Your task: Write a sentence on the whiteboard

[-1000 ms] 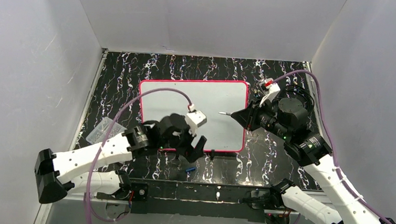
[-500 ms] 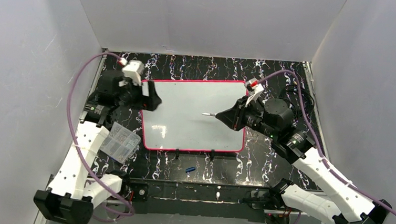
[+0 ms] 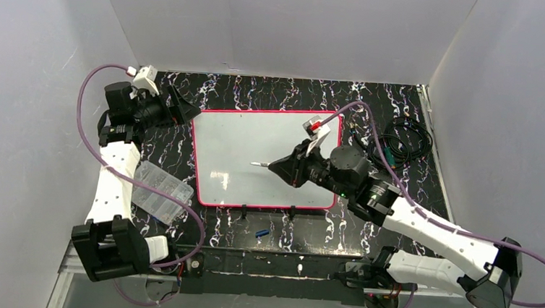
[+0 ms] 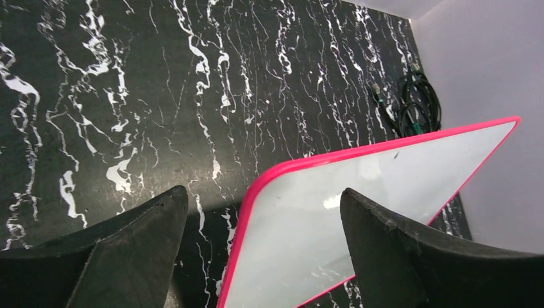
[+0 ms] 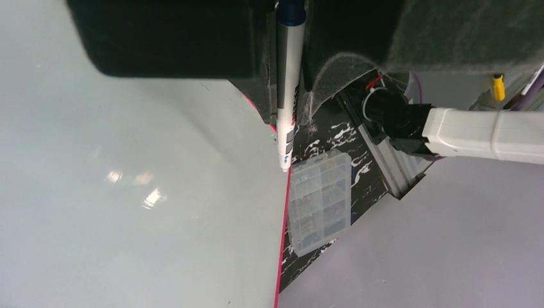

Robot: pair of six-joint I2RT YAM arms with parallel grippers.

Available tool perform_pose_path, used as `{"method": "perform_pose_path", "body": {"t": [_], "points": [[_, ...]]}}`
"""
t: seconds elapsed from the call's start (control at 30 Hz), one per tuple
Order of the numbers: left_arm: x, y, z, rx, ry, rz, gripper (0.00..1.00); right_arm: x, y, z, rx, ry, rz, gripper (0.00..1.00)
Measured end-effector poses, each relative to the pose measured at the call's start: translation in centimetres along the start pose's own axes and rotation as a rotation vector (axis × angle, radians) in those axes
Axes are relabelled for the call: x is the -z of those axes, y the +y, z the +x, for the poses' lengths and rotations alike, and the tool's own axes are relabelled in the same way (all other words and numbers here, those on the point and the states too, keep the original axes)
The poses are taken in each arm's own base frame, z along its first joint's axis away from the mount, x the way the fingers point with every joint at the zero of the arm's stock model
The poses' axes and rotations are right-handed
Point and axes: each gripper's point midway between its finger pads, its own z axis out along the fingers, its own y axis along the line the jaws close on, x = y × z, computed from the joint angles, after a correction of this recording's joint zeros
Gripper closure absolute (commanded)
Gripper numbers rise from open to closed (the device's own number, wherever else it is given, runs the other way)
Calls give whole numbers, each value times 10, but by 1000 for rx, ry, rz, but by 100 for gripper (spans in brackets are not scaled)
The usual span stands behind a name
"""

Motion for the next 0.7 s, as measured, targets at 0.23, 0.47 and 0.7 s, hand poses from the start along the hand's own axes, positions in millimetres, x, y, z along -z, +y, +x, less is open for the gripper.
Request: {"method": "perform_pose_path", "body": {"t": [0.23, 0.47, 0.7], "points": [[-20, 5, 14, 97, 36, 121, 18, -35, 13, 21, 56, -18, 53, 99], [-23, -5, 18, 133, 34, 208, 22, -81, 18, 30, 123, -42, 136, 99], [-21, -15, 10, 131, 17, 258, 31, -118, 20, 6, 142, -138, 184, 99]]}}
